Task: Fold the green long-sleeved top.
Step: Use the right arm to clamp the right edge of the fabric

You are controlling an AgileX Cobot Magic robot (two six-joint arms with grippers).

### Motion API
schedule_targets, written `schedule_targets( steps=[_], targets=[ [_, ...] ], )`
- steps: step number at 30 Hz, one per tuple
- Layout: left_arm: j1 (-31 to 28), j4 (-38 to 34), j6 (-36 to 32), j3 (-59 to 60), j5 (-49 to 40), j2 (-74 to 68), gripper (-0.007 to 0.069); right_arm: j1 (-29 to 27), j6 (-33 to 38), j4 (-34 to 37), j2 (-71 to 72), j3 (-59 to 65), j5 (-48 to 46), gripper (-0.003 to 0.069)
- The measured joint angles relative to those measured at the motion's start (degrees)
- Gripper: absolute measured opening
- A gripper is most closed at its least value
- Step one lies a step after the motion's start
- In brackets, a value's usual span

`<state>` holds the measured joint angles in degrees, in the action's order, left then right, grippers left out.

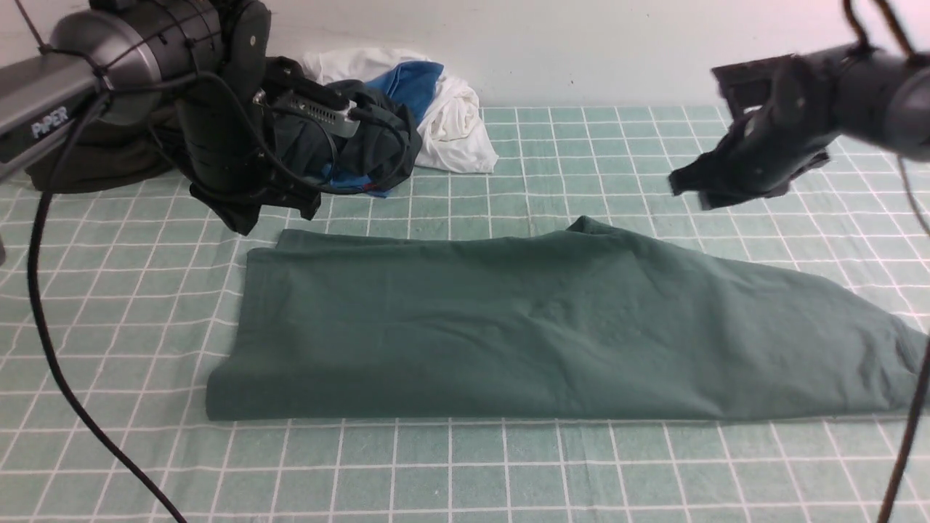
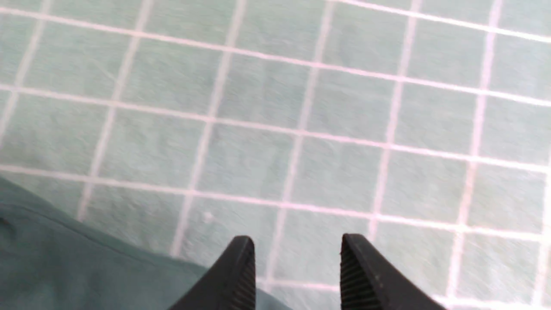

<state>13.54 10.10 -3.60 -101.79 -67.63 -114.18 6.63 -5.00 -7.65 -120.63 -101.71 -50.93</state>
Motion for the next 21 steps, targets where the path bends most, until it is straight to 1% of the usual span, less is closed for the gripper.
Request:
schedule_targets(
  steps=[1,4,6,8,11,13,14,15,16,18,19,20,21],
  targets=[
    [0.6,-2.2,-1.6,1.8,0.2,1.6,-0.0003,-0.9,1.5,-0.1,1.3,-0.1,-4.0,0.0264],
    [2.0,-5.3,-3.4,8.3,1.5,4.4,-0.0003,-2.2,4.4,0.2,5.4,1.5,-9.3,0.0264],
    [2.7,-6.4,-3.8,12.4,3.3,5.5,-0.0003,-3.0,5.3,0.8,8.4,4.0,-10.3,0.0264],
    [2.9,-6.9,-3.9,19.9,7.4,6.4,-0.0003,-5.0,6.0,2.2,15.8,11.7,-9.1,0.0264],
    [2.9,-6.9,-3.9,26.4,11.8,6.5,-0.0003,-7.0,5.8,2.7,22.3,20.4,-5.4,0.0264],
    [2.9,-6.9,-3.9,30.0,15.6,6.5,-0.0003,-9.7,5.0,2.9,27.4,27.4,-2.0,0.0264],
    [2.9,-6.9,-3.9,30.5,16.3,6.5,-0.0003,-9.7,5.0,2.9,27.7,27.9,-1.6,0.0264],
    [2.9,-7.0,-3.9,32.2,18.9,6.4,-0.0003,-11.9,3.6,3.0,29.4,31.8,1.0,0.0264],
    [2.9,-7.0,-3.9,32.3,19.2,6.4,-0.0003,-12.2,3.6,3.0,29.4,31.8,1.2,0.0264],
    [2.9,-7.1,-3.9,33.1,20.8,5.9,-0.0003,-16.0,1.6,3.4,29.1,35.7,4.3,0.0285],
    [2.9,-7.2,-3.9,33.1,21.1,5.8,-0.0003,-17.3,1.3,3.8,28.1,36.4,5.0,0.0307],
    [2.9,-7.2,-3.9,33.1,21.1,5.8,-0.0003,-17.8,1.3,4.1,27.9,36.5,5.0,0.0311],
    [2.9,-7.5,-3.9,33.1,21.2,5.8,-0.0003,-19.4,1.2,4.9,26.0,36.9,5.7,0.0347]
  ],
)
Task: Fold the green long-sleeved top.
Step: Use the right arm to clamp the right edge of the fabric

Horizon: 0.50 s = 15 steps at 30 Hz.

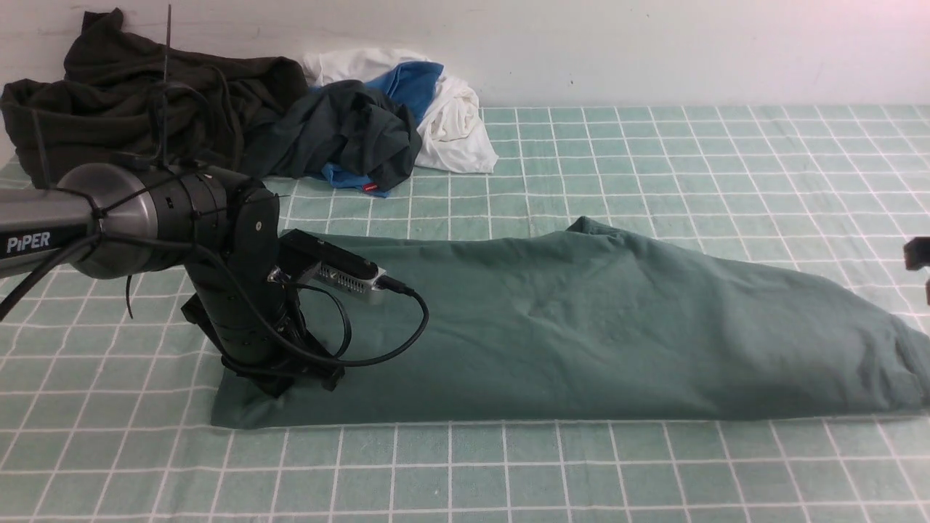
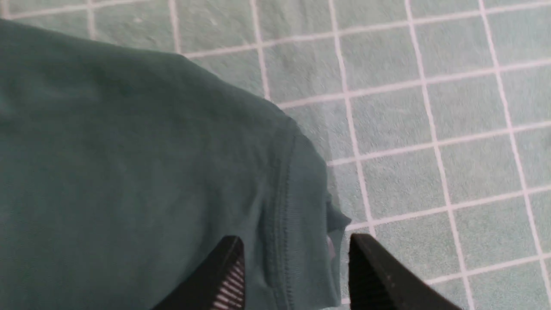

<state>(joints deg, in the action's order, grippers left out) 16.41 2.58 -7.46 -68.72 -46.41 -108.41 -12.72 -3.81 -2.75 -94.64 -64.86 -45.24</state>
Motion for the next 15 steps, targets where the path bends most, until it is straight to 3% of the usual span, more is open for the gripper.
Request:
schedule_targets(
  steps=[3,7,15],
  targets=[
    [0.0,-0.3,0.0,0.0,0.1,0.0,-0.0003,-1.1,0.0,0.8,-4.3,0.0,0.9,0.0428],
    [0.0,-0.3,0.0,0.0,0.1,0.0,-0.0003,-1.1,0.0,1.2,-10.3,0.0,2.4,0.0482],
    [0.0,-0.4,0.0,0.0,0.1,0.0,-0.0003,-1.1,0.3,1.5,-14.3,-0.1,3.7,0.0468]
  ],
)
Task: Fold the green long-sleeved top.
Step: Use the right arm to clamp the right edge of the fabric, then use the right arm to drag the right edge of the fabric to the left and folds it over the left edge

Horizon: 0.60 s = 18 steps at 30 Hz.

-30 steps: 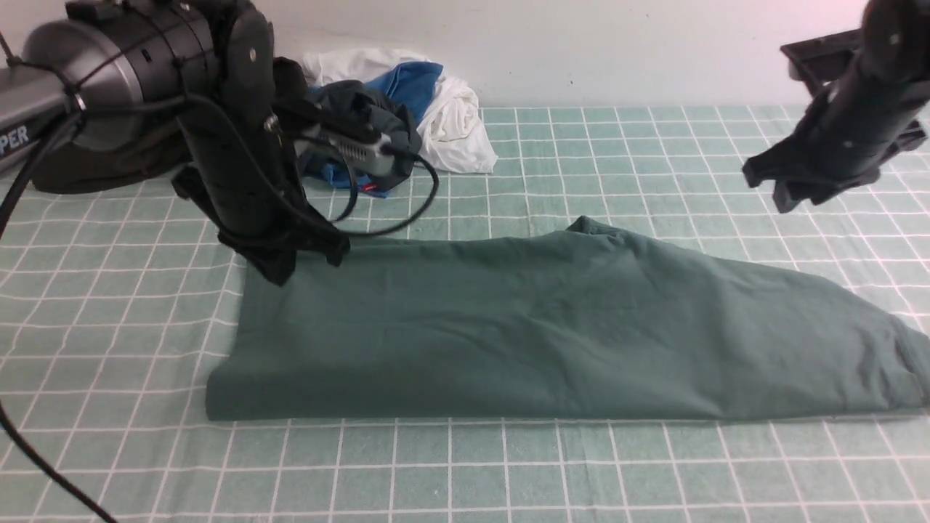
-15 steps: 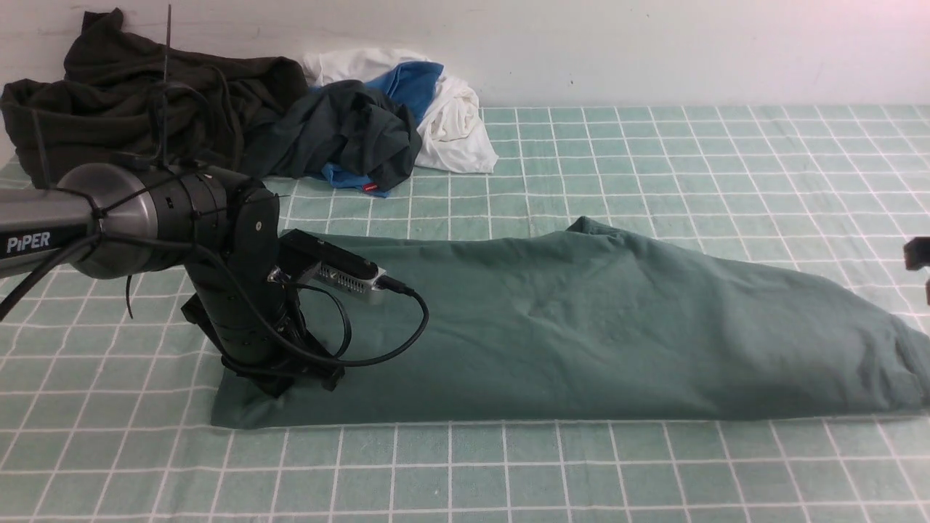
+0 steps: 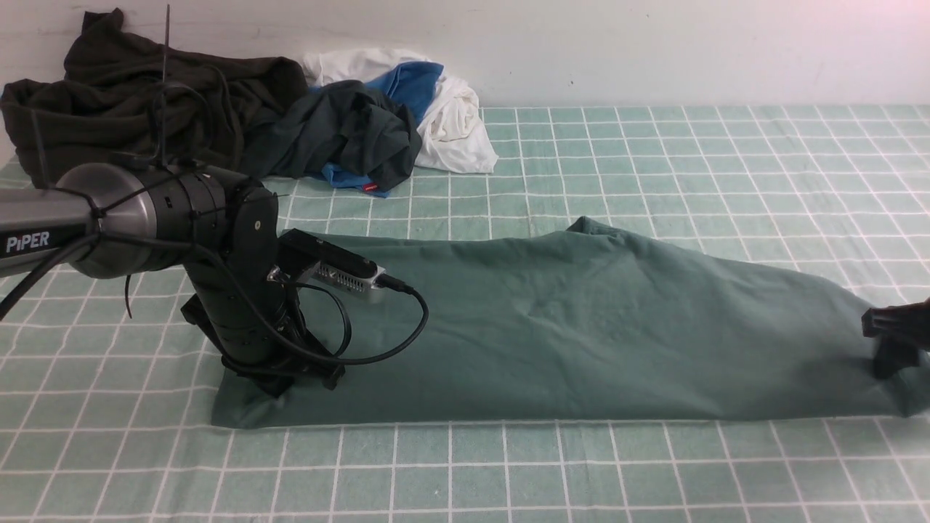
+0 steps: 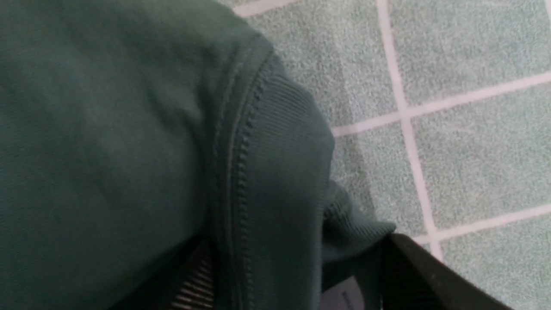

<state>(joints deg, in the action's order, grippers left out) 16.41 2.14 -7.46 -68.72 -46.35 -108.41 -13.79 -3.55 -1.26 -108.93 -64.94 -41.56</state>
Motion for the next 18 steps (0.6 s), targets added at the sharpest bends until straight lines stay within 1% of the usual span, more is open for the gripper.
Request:
schedule_targets(
  steps=[1,2,4,5,7,8,10,13,16,17,18],
  targets=[
    [0.0,0.0,0.0,0.0,0.0,0.0,-0.0003,0.0,0.8,0.5,0.0,0.0,0.0,0.0419],
    [0.0,0.0,0.0,0.0,0.0,0.0,-0.0003,0.0,1.2,0.9,0.0,0.0,0.0,0.0395],
    [0.0,0.0,0.0,0.0,0.0,0.0,-0.0003,0.0,2.1,1.3,0.2,0.0,0.0,0.0271],
    [0.0,0.0,0.0,0.0,0.0,0.0,-0.0003,0.0,2.1,1.3,0.2,0.0,0.0,0.0271],
    [0.0,0.0,0.0,0.0,0.0,0.1,-0.0003,0.0,4.1,0.5,1.3,0.1,-0.8,0.0111],
    [0.0,0.0,0.0,0.0,0.1,0.4,-0.0003,0.0,4.8,0.2,2.0,0.1,-1.0,0.0064],
    [0.0,-0.2,0.0,0.1,0.1,1.6,-0.0003,0.0,5.3,-1.5,4.1,-0.2,-1.9,0.0035],
    [0.0,-0.3,0.0,0.2,-0.1,8.0,-0.0003,0.0,3.5,-5.8,9.8,-4.1,-4.7,0.0031],
    [0.0,0.1,0.0,0.2,-1.3,16.6,-0.0003,0.9,3.2,-6.3,15.1,-9.3,-8.7,0.0031],
    [0.0,0.2,0.0,0.2,-1.3,17.2,-0.0003,1.0,3.2,-6.2,15.1,-9.7,-9.0,0.0031],
    [0.0,0.4,0.1,0.2,-2.2,22.3,-0.0003,2.6,4.5,-5.3,17.2,-12.5,-11.3,0.0031]
  ],
)
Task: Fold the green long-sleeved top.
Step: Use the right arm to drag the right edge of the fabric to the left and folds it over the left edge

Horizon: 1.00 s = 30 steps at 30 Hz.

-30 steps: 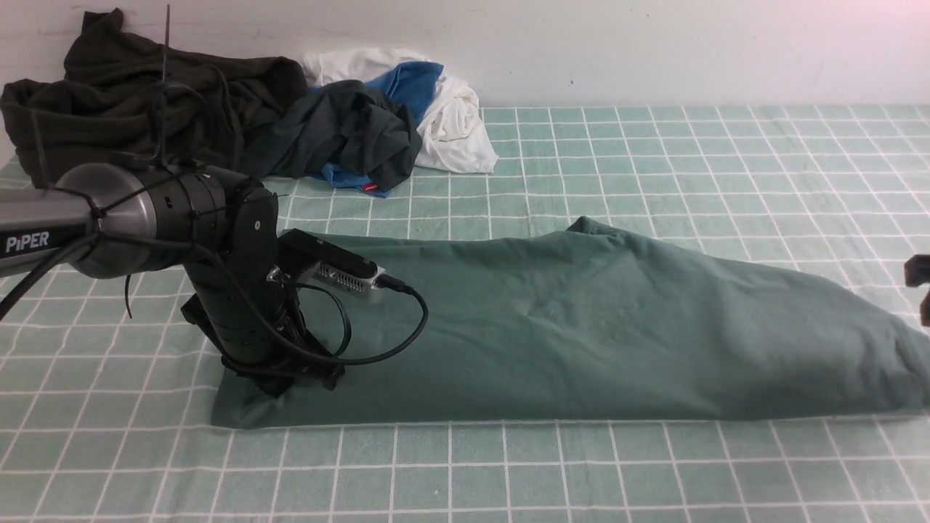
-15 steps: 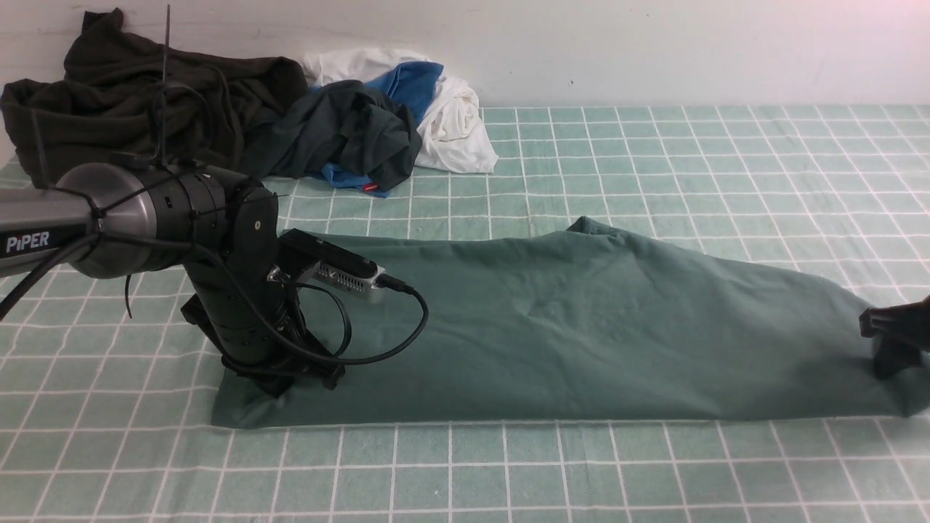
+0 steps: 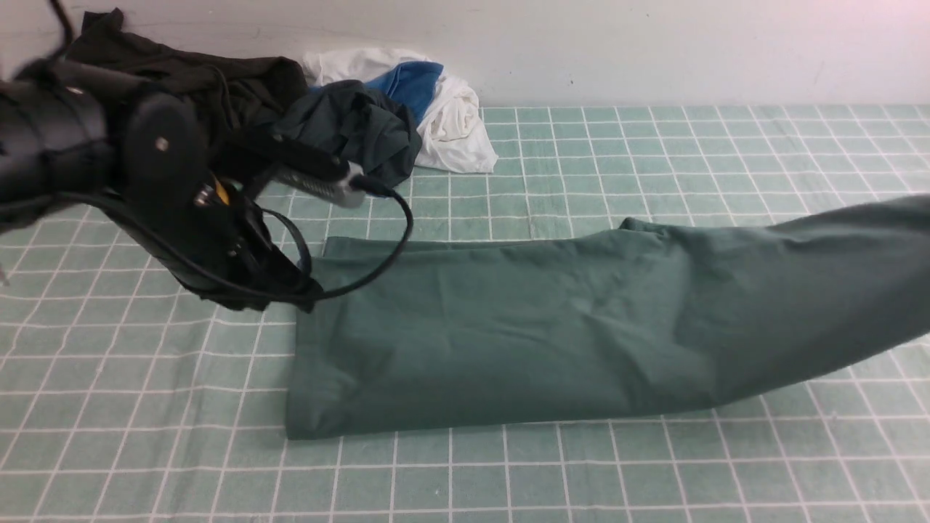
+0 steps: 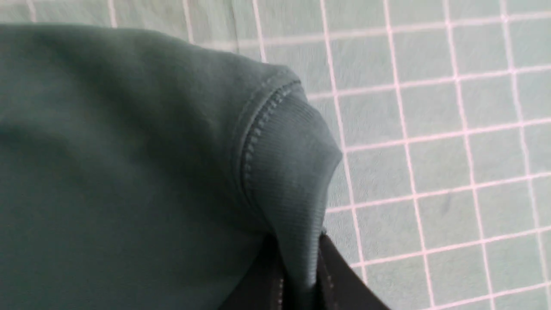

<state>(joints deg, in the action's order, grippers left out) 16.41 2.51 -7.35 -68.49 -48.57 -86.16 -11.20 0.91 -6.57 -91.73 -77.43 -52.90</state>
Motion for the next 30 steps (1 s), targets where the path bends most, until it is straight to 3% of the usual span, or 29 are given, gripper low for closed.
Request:
schedule_targets(
  steps=[3,9,10,12,15,21,24,30],
  targets=[
    [0.0,0.1,0.0,0.0,-1.6,6.6,-0.0003,4.3,3.1,3.2,2.4,-3.3,-3.1,0.0031],
    [0.0,2.3,0.1,0.0,-10.2,21.2,-0.0003,26.0,9.8,14.6,1.1,-11.4,-4.6,0.0031],
    [0.0,2.3,0.1,0.0,-10.9,21.6,-0.0003,27.5,9.9,15.2,0.4,-11.8,-4.2,0.0031],
    [0.0,3.1,0.1,0.0,-14.3,25.3,-0.0003,36.0,10.4,17.6,-3.4,-13.1,-0.1,0.0031],
    [0.0,3.3,0.1,0.0,-17.7,28.2,-0.0003,44.2,10.0,18.8,-10.1,-14.5,6.7,0.0031],
    [0.0,3.4,0.4,0.0,-22.3,32.1,-0.0003,52.7,7.2,19.9,-22.8,-19.5,15.8,0.0050],
    [0.0,3.4,0.5,0.1,-23.4,33.6,-0.0003,54.9,7.1,20.0,-27.7,-24.7,13.7,0.0134],
    [0.0,4.2,0.6,2.0,-23.6,36.7,-0.0003,55.0,6.7,17.2,-28.5,-32.8,1.7,0.0393]
  ],
)
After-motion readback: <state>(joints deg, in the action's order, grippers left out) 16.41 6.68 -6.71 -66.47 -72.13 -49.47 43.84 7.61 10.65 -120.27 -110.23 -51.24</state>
